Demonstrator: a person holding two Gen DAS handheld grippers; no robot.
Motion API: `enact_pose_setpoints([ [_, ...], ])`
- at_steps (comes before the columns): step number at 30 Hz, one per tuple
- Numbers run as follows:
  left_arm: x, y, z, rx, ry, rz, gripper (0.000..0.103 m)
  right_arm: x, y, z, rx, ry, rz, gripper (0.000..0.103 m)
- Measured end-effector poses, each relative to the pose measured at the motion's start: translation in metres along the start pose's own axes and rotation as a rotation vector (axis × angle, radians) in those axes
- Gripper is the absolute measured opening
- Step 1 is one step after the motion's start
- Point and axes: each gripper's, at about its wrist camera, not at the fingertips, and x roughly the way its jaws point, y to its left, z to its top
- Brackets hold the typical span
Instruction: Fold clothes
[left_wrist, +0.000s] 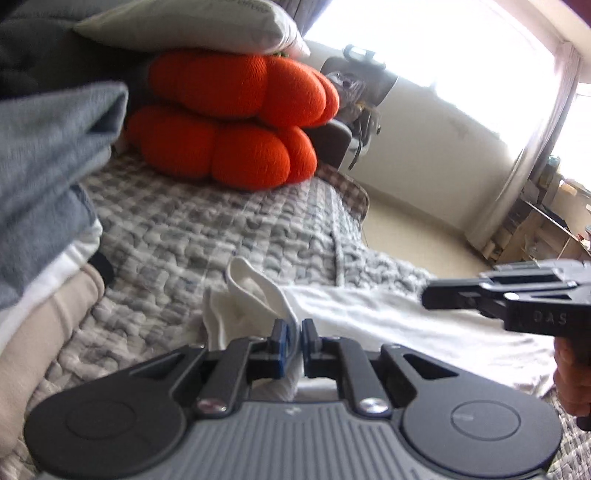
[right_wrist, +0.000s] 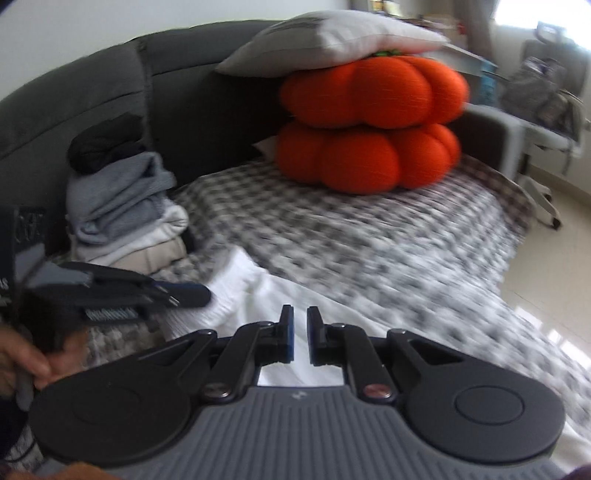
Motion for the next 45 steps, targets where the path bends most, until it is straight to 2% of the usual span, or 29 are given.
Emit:
enact_pose_setpoints([
  [5, 0.004, 0.011, -0.004, -0.014, 0.048, -0.025, 0.009, 0.039, 0.011, 0.015, -0.012, 0.043, 0.063, 0.012],
  [9, 0.005, 0.017, -0.004, 0.015, 0.093, -0.02, 0.009, 0.071, 0.017, 0.025, -0.01, 0.082, 0.12, 0.012],
  [13, 0.003, 0.02, -0.004, 0.062, 0.116, -0.041, 0.009, 0.099, 0.021, 0.031, -0.007, 0.107, 0.128, 0.012],
  [17, 0.007, 0.023, -0.006, 0.073, 0.144, -0.055, 0.009, 0.109, 0.015, 0.035, 0.087, 0.113, 0.254, 0.013],
  [19, 0.008, 0.023, -0.008, 0.083, 0.155, -0.056, 0.009, 0.108, 0.017, 0.035, 0.096, 0.097, 0.281, 0.024],
  [24, 0.006, 0.016, -0.011, 0.164, 0.164, -0.06, 0.01, 0.118, 0.033, 0.028, 0.014, 0.13, 0.254, 0.026],
  [27, 0.002, 0.015, -0.012, 0.218, 0.163, -0.073, 0.01, 0.105, 0.023, 0.03, 0.061, 0.078, 0.305, 0.026],
  [31, -0.002, 0.021, -0.012, 0.262, 0.164, -0.071, 0.014, 0.09, 0.007, 0.03, 0.117, 0.029, 0.287, 0.026],
  [39, -0.013, 0.014, -0.017, 0.396, 0.155, -0.05, 0.019, 0.111, 0.019, 0.021, 0.084, 0.1, 0.256, 0.026],
  [41, -0.016, 0.016, -0.015, 0.391, 0.145, -0.045, 0.023, 0.112, 0.02, 0.018, 0.079, 0.107, 0.258, 0.026],
  [43, -0.019, 0.02, -0.011, 0.371, 0.134, -0.038, 0.032, 0.113, 0.022, 0.017, 0.069, 0.104, 0.249, 0.026],
  [45, -0.022, 0.024, -0.007, 0.343, 0.123, -0.047, 0.034, 0.116, 0.022, 0.016, 0.073, 0.099, 0.227, 0.026],
])
